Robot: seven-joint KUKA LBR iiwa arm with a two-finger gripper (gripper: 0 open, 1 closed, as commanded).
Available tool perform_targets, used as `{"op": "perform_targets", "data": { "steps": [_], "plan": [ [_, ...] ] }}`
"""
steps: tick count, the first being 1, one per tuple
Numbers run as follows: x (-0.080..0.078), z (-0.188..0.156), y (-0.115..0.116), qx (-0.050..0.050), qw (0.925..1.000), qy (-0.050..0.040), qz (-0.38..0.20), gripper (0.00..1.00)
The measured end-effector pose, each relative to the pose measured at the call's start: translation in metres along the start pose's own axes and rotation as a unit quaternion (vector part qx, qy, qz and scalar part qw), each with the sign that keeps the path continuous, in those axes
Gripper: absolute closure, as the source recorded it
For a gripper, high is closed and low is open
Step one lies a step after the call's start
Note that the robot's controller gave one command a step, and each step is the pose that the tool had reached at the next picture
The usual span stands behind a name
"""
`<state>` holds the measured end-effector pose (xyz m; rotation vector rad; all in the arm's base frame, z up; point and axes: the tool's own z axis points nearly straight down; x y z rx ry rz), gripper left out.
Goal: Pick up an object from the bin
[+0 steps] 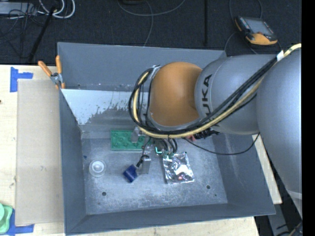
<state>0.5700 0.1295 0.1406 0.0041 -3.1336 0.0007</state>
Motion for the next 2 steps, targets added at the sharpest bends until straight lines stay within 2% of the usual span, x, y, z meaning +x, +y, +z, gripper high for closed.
{"op": "perform_targets", "data": {
  "steps": [1, 2],
  "plan": [
    [0.026, 0.074, -0.007, 0.0, 0.9958, -0.0007, -0.092, 0.0],
    [0.037, 0.041, 0.004, -0.001, 0.9997, -0.0042, -0.022, 0.0]
  ]
}}
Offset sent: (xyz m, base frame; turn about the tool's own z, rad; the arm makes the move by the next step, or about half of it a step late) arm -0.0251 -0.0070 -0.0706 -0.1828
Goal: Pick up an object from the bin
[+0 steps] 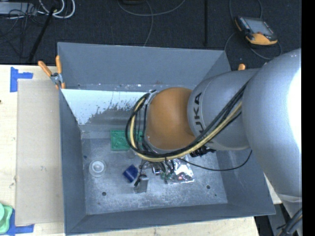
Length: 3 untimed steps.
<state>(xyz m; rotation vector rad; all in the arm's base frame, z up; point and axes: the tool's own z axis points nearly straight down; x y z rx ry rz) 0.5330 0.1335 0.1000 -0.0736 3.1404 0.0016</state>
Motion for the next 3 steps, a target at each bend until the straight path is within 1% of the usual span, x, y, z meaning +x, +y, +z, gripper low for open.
{"op": "perform_targets", "data": {
  "steps": [1, 2, 3],
  "plan": [
    [0.005, 0.001, -0.002, 0.001, 0.9999, 0.0013, -0.014, 0.0],
    [-0.007, 0.032, 0.003, 0.001, 0.9994, 0.0018, -0.035, 0.0],
    [-0.007, 0.033, 0.002, 0.001, 0.9995, 0.0025, -0.033, 0.0]
  ]
}}
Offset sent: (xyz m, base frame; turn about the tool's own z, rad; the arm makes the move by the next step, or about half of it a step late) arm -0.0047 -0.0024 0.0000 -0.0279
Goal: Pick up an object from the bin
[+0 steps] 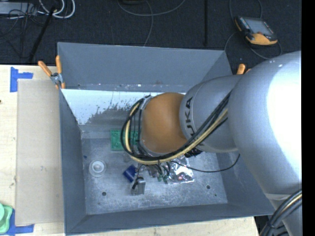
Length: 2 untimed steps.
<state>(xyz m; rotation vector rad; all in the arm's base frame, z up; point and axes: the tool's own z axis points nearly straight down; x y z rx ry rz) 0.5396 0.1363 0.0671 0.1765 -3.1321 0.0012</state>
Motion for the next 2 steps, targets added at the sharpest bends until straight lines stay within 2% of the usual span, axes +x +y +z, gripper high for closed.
{"op": "perform_targets", "data": {
  "steps": [1, 2],
  "plan": [
    [0.0, 0.0, 0.0, 0.0, 1.0, -0.0006, 0.001, 1.0],
    [-0.002, -0.083, 0.0, -0.001, 1.0, -0.0061, 0.003, 1.0]
  ]
}}
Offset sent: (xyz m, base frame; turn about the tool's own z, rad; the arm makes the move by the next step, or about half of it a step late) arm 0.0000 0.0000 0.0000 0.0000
